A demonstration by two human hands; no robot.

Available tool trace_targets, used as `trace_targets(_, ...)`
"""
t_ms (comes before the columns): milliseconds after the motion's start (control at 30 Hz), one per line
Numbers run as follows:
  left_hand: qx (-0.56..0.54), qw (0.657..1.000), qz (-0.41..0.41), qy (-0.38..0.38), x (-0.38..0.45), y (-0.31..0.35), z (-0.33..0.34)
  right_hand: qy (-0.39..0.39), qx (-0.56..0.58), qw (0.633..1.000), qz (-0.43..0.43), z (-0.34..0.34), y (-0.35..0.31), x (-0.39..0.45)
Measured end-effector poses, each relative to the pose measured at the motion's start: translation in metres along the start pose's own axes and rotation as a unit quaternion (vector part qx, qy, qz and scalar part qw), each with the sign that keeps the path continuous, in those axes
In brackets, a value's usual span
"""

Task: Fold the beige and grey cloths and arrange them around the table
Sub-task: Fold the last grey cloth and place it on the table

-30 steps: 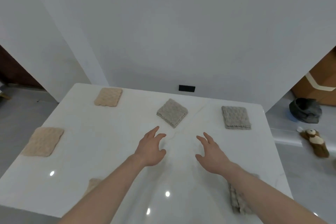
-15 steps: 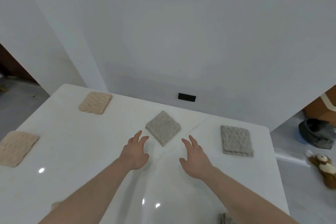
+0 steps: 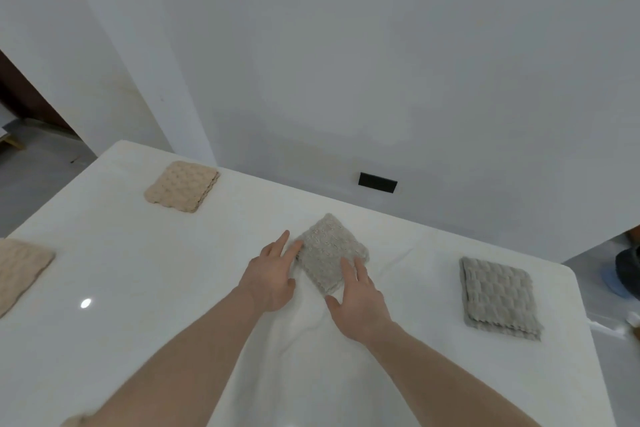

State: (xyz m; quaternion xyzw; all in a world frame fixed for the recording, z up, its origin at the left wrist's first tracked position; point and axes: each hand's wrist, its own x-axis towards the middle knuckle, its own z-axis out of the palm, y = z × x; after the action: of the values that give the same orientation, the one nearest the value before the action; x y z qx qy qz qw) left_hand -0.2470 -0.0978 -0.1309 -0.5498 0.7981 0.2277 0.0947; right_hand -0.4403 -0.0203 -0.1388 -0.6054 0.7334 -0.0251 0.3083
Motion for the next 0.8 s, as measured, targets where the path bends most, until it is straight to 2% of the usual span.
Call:
trace_targets(200,0.015,0.997,0.009,-0.074,0.03,-0.004,0.017,-0.04,-0.027,0.998,0.039,0.023,-0.003,0.025)
trace_targets(400,0.044,0.996,-0.007,-0.075,0.039,-0.005,0.025,-0.038,-0.105,0.994,0.001,0.019,0.007,0.053)
trace_targets(633,0.061,0.992,-0.033,-0.103,0.054,0.004,0.025,-0.061,-0.133,0.989,-0.017,-0.007,0.01,0.092)
trace_targets(800,0.028,0.996,-0.035,-0.08,0.051,0.007,0.028,-0.066,-0.104,0.992,-0.014,-0.016,0.011,0.105)
